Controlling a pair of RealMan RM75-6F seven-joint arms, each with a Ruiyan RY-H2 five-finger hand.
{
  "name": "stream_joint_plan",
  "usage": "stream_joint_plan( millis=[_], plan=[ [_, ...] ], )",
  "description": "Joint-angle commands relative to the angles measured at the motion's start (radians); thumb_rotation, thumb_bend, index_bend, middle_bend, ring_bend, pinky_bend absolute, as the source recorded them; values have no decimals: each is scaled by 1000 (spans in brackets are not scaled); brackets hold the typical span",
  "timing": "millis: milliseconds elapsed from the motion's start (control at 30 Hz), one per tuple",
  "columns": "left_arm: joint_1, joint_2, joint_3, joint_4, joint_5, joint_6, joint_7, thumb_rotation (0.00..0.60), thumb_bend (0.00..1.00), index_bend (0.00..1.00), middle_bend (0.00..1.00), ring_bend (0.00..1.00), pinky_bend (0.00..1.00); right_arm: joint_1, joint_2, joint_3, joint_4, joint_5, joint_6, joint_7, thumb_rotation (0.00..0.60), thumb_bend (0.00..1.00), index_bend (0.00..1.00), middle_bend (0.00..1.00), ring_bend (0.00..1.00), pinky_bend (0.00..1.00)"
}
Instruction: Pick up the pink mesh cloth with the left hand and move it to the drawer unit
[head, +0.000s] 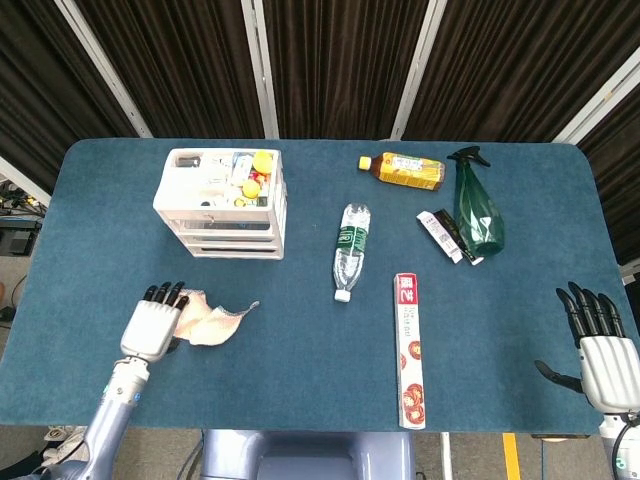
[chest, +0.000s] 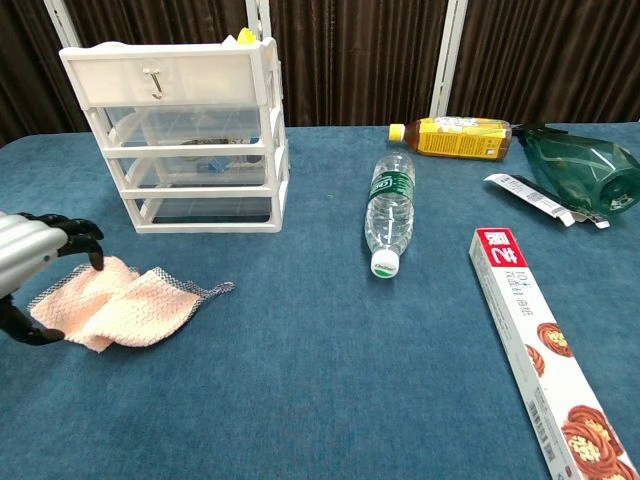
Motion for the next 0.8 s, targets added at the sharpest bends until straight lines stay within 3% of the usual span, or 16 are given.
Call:
stream_joint_plan(
  millis=[33, 200, 300, 367, 433, 533, 633, 800],
  plan=[
    [-17, -28, -2, 21, -21, -8, 24, 600, 155, 307, 127, 126, 211, 0, 1, 0, -1, 1, 0, 1, 600, 0, 0, 0, 0, 0],
    [-31, -65, 4, 44, -64, -18, 59, 600, 178, 360, 150, 148, 218, -1, 1, 1, -2, 0, 3, 3, 600, 0, 0, 0, 0, 0],
    [-37, -81, 8, 58, -82, -22, 69, 600, 240, 407, 182, 195, 252, -1, 1, 1, -2, 1, 2, 5, 600, 0, 0, 0, 0, 0],
    [-40, -95, 10, 70, -86, -19, 64, 600, 314, 451, 238, 252, 300, -1, 1, 1, -1, 2, 2, 6, 600, 0, 0, 0, 0, 0],
    [-43, -107, 13, 83, -82, -14, 55, 600, 430, 534, 357, 356, 374, -1, 1, 1, -2, 2, 2, 6, 600, 0, 0, 0, 0, 0],
    [-47, -124, 21, 105, -65, 2, 51, 600, 619, 740, 570, 536, 493, -2, 2, 2, -3, 4, 1, 7, 600, 0, 0, 0, 0, 0],
    [-46, -142, 26, 129, -27, 42, 41, 600, 678, 858, 677, 629, 564, -3, 2, 3, -2, 5, 3, 8, 600, 0, 0, 0, 0, 0],
    [-39, -143, 5, 120, 48, 136, -40, 600, 711, 912, 740, 687, 623, -4, 5, 3, -4, 6, 5, 12, 600, 0, 0, 0, 0, 0]
  ],
)
